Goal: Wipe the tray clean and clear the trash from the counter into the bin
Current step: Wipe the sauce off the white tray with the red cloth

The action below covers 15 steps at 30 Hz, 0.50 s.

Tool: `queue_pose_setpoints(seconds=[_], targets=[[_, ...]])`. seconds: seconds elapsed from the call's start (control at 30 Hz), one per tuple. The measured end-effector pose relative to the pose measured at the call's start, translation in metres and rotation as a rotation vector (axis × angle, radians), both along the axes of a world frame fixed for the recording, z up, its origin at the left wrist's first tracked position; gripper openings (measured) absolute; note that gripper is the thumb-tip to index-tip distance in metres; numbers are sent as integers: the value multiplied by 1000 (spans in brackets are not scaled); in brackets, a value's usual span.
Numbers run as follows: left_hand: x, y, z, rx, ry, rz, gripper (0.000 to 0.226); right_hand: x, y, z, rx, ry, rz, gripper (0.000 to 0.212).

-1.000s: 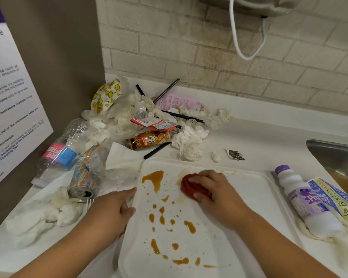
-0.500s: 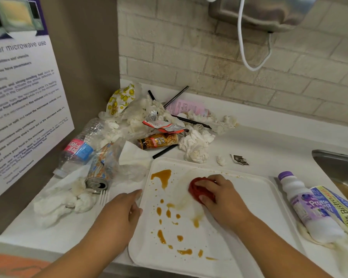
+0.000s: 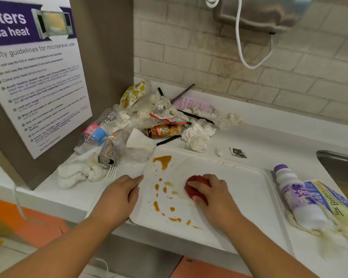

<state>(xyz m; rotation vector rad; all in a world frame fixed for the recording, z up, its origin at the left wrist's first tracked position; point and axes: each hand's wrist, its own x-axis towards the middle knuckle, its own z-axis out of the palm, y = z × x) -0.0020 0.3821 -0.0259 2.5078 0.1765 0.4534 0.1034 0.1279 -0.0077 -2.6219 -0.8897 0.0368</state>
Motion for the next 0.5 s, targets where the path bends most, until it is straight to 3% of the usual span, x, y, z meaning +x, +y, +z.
queue_pose_setpoints(seconds=[0.13,0.2,0.33,0.43,0.5], targets=[[1,0,1,-16,15,12,37,-14,-22,9,-39,131,289,38],[1,1,2,-12,18,8,37,-3,-46,9,-52,162,261,39],[1,0,1,-22,28,23,37,-1,-51,1,66,40,-31,38],[3,-1,0,-16,27,43,36,-25,-32,-5,50,11,85,37],[3,-1,0,-19,23,53,36,-31,-37,0,26,91,242,39]])
